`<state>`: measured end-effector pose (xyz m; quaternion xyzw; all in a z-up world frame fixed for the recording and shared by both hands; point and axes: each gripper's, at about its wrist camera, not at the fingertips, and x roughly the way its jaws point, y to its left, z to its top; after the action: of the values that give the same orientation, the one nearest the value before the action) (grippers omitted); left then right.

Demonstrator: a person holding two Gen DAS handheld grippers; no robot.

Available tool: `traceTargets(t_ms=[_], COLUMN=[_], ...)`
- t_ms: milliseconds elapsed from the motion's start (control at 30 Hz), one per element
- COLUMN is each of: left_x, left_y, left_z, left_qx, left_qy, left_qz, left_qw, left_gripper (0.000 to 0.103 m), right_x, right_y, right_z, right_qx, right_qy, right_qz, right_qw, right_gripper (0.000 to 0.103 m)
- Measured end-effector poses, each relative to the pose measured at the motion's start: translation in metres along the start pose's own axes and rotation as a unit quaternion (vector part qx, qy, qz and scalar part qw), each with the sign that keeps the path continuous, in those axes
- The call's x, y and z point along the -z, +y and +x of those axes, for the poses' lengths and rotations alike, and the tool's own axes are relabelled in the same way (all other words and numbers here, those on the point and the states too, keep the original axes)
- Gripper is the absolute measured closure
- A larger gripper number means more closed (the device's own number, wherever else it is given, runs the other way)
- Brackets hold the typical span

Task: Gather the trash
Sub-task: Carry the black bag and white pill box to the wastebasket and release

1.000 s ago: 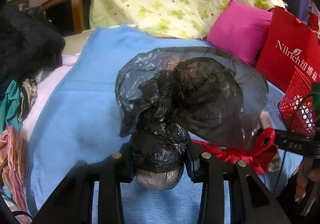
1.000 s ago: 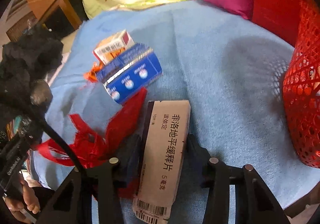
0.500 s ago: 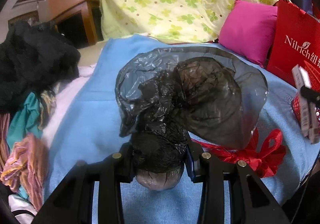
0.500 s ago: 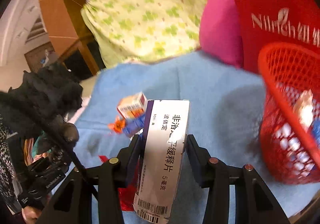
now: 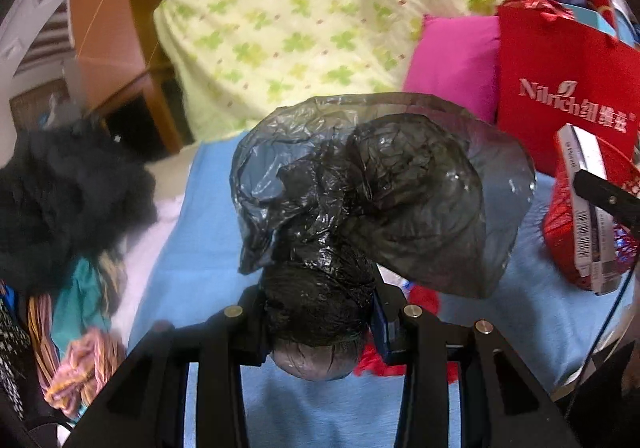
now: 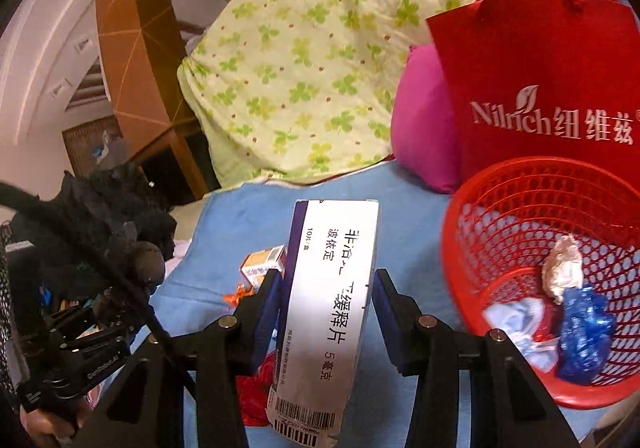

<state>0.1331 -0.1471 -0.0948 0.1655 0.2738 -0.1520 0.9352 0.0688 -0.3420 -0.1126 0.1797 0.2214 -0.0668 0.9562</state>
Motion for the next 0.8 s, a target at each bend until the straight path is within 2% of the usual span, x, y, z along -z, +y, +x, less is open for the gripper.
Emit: traceTargets(t_ms=[433, 800], left_x=[-0.03, -0.045], left_y=[-0.072, -0.127], left_z=[-0.043, -0.059], left_qx=[0.03, 0.059], left_qy=[-0.044, -0.065], left_qz=[0.067, 0.119], left_qw=[0.9964, 0.989], left_gripper=[0.062, 0.062], right_x=[-0.016, -0.024], right_y=[-0.052, -0.104], right_z=[-0.049, -0.083], right_qx=[0.01, 0.016], right_qy=[-0.055, -0.105], right_qz=[0.052, 0.126], right_qw=[0.997, 0.986], right_gripper=[0.054, 0.054])
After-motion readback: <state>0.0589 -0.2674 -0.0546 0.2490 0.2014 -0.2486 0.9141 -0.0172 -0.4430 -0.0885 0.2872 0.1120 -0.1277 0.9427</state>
